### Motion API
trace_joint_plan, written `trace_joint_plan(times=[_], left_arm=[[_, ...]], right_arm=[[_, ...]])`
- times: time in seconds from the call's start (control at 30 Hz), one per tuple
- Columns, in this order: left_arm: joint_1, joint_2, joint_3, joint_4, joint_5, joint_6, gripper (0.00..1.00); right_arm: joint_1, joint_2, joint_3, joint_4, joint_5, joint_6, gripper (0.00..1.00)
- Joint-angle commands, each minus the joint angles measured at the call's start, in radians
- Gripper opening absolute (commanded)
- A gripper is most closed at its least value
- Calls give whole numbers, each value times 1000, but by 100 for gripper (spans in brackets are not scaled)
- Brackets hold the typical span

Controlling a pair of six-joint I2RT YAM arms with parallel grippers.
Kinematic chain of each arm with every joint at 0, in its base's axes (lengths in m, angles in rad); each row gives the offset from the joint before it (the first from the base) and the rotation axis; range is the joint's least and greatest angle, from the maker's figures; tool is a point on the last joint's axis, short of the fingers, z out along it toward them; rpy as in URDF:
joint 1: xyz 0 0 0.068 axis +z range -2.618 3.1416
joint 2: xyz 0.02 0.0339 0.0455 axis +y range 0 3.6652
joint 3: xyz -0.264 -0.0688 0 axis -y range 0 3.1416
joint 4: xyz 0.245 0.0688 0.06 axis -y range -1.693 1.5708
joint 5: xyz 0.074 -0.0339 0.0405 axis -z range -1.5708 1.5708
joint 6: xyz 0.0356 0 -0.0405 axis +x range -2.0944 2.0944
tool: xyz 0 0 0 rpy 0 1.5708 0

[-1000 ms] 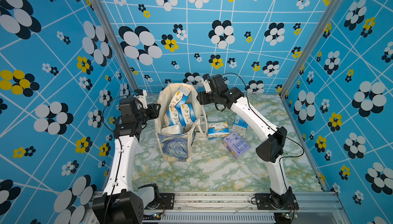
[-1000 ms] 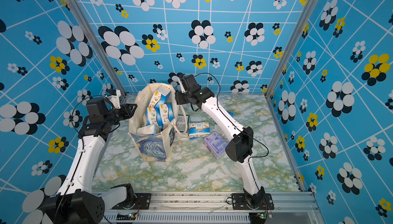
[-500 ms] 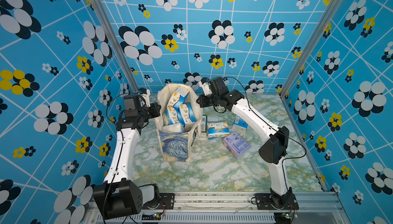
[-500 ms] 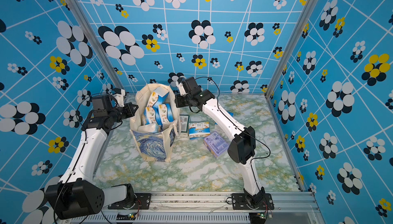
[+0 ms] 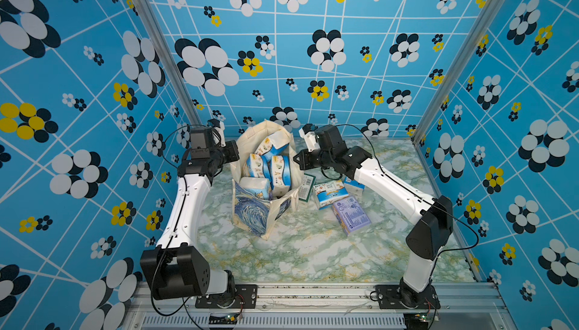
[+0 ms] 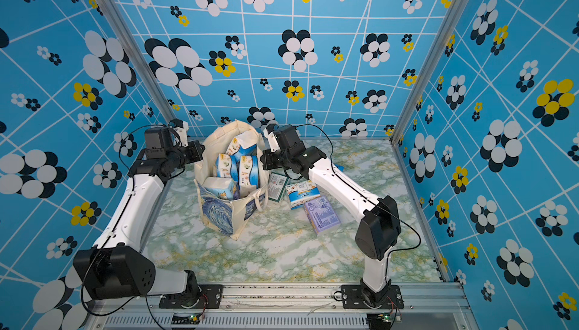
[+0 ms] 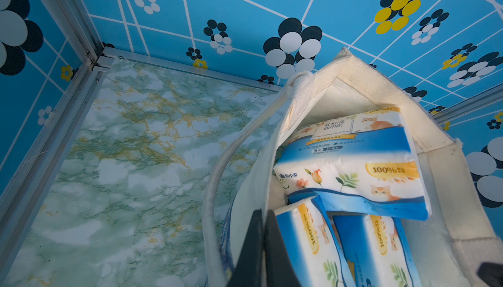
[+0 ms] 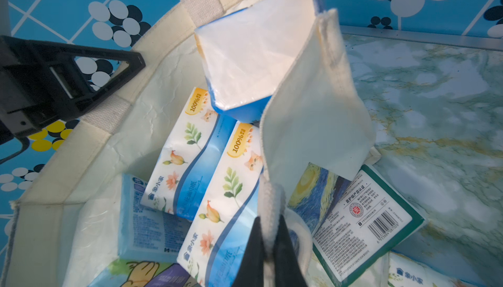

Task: Put tissues into the canvas bag
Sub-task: Adjust the canvas bag at the center of the board, then pick up the pack of facial tissues from the center of the board.

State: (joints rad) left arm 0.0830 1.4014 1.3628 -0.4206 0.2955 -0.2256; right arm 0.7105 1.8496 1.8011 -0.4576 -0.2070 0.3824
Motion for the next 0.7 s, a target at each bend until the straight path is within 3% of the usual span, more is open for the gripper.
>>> trace_joint_plan(times=[0.0,0.07,0.17,0.23,0.33,0.4,0.53,0.67], left_arm=[[-22,-26,61,90,-69,45,0],[-25,-30,75,68,-93,75,0],[-22,-10,115,16,-100,101,0],[-25,-15,106,20,-90,100,0],[-31,-49,68,46,-88,90,0],[-33,-79,40,68,-87,85,3],[-32,-119,9,73,-98,93,23],[-32,-142,0,62,-115,108,59]], right_arm=[[10,-19,-13,-16,25,-34,6],[5,-31,-14,-27,39,-56,11],[-16,-67,-26,-25,44,-74,26],[-34,-111,-62,6,68,-73,55],[-67,-176,-106,23,159,-75,87],[-94,-206,-131,16,227,-72,98],[-168,-228,-167,-39,334,-37,99],[-250,-211,-192,-109,432,6,99]])
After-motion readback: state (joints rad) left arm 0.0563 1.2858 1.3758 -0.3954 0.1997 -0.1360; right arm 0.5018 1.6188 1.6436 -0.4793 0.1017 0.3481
